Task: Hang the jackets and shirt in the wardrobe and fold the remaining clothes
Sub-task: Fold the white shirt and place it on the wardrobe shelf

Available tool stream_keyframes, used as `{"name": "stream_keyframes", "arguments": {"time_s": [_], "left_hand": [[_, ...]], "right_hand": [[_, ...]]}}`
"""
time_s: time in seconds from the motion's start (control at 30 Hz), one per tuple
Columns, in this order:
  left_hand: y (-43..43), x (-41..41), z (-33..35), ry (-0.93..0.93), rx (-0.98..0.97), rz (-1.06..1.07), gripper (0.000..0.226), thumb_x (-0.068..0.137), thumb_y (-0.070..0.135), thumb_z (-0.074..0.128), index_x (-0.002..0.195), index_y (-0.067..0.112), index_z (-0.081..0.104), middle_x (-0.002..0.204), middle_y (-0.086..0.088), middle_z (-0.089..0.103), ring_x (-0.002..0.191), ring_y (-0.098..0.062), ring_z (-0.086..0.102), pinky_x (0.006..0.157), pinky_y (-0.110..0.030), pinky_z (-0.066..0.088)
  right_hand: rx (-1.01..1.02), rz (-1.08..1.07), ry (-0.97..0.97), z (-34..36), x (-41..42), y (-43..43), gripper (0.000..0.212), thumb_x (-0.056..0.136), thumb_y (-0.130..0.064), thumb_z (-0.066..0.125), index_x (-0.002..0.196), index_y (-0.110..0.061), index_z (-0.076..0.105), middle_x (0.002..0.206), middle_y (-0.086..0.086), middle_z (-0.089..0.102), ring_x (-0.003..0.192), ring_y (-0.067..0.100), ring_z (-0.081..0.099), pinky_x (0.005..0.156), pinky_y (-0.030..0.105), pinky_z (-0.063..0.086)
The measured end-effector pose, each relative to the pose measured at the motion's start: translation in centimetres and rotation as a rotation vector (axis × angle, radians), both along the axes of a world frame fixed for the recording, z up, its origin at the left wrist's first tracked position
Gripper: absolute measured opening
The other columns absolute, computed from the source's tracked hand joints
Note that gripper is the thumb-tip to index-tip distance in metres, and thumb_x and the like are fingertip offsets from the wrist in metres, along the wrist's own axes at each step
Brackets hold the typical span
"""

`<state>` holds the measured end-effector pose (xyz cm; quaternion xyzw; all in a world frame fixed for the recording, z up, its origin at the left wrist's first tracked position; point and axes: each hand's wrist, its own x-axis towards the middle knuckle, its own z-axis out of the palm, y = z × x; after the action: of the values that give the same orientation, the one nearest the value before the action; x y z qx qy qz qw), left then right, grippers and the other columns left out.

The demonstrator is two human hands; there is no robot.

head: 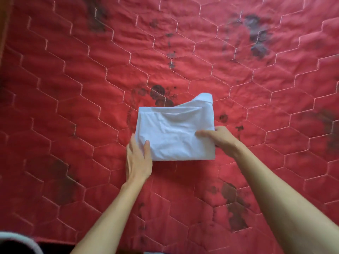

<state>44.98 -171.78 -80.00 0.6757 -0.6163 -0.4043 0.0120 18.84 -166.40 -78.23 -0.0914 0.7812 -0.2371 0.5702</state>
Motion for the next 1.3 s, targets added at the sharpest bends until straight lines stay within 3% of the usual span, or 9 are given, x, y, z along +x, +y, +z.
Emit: {"name": "stream_keyframes", "arguments": {"time_s": [0.2,0.33,0.5,0.6,0.67,0.77,0.87,1.03,1.3], "left_hand": [[1.7,3.2,4.7,-0.015,0.086,0.119,0.027,0.094,0.011,0.059,0.120,0.013,0.064,0.112,-0.009,0.066,0.105,-0.026,0.060,0.091,-0.031,0.041],[3.1,4.5,8.9,0.118,0.163,0.249,0.033,0.092,0.002,0.060,0.090,0.034,0.066,0.090,-0.001,0.071,0.094,-0.031,0.070,0.088,-0.047,0.055],[3.7,2.0,19.8,0.429,0.058,0.322,0.018,0.099,0.014,0.058,0.106,0.030,0.063,0.094,0.002,0.066,0.089,-0.021,0.063,0.089,-0.046,0.052],[3.3,0.1,27.1,0.575,0.055,0.309,0.013,0.098,0.026,0.061,0.110,0.029,0.064,0.103,0.005,0.069,0.095,-0.017,0.064,0.090,-0.042,0.052],[3.3,-1.0,31.9,0.691,0.135,0.333,0.019,0.095,0.033,0.063,0.114,0.030,0.064,0.090,0.009,0.071,0.082,-0.015,0.068,0.073,-0.037,0.056],[3.9,-2.1,38.8,0.951,0.262,0.327,0.023,0.095,0.023,0.064,0.114,0.011,0.061,0.082,-0.007,0.070,0.068,-0.021,0.069,0.058,-0.034,0.056],[4.7,-2.2,44.1,1.101,0.243,0.249,0.019,0.096,0.018,0.058,0.104,0.003,0.068,0.086,-0.019,0.067,0.067,-0.028,0.069,0.065,-0.040,0.056],[4.9,-1.6,50.7,1.110,0.098,0.270,0.020,0.097,0.014,0.059,0.109,-0.002,0.063,0.097,-0.018,0.070,0.080,-0.028,0.071,0.083,-0.049,0.056],[7.8,-1.7,59.4,1.078,-0.194,0.153,0.043,0.092,0.042,0.067,0.128,0.025,0.050,0.111,-0.014,0.073,0.095,-0.041,0.072,0.085,-0.057,0.058]], "right_hand": [[-0.154,-0.054,-0.208,7.9,3.8,-0.7,0.027,0.084,-0.020,0.072,0.109,-0.010,0.069,0.103,0.009,0.076,0.094,0.026,0.073,0.083,0.041,0.060],[-0.298,-0.007,-0.194,16.4,4.6,-0.9,0.017,0.087,-0.012,0.065,0.103,-0.008,0.069,0.089,0.005,0.074,0.075,0.016,0.068,0.058,0.026,0.050],[-0.409,-0.100,-0.198,29.4,2.8,-0.5,0.023,0.071,-0.015,0.067,0.091,-0.005,0.063,0.064,0.004,0.058,0.049,0.014,0.054,0.041,0.020,0.036],[-0.480,-0.122,-0.222,36.8,1.5,0.5,0.054,0.064,-0.020,0.068,0.113,0.000,0.062,0.088,0.018,0.064,0.073,0.028,0.060,0.057,0.029,0.046],[-0.542,-0.174,-0.245,41.7,0.7,1.3,0.060,0.068,-0.018,0.069,0.124,-0.002,0.056,0.099,0.022,0.069,0.074,0.029,0.068,0.058,0.034,0.054],[-0.652,-0.170,-0.324,48.9,-0.1,3.1,0.018,0.087,-0.013,0.052,0.095,-0.002,0.064,0.067,0.011,0.068,0.049,0.021,0.064,0.043,0.026,0.051],[-0.735,-0.203,-0.341,54.3,-0.7,5.2,0.024,0.091,-0.013,0.046,0.076,-0.003,0.061,0.052,0.007,0.060,0.039,0.019,0.057,0.037,0.022,0.046],[-0.819,-0.153,-0.319,60.8,-1.1,7.3,0.018,0.085,-0.014,0.053,0.093,-0.001,0.061,0.065,0.010,0.064,0.047,0.020,0.061,0.041,0.026,0.049],[-0.986,-0.140,-0.269,68.0,-0.8,9.1,0.067,0.069,-0.014,0.063,0.133,0.004,0.049,0.099,0.020,0.062,0.063,0.024,0.065,0.052,0.033,0.054]]}}
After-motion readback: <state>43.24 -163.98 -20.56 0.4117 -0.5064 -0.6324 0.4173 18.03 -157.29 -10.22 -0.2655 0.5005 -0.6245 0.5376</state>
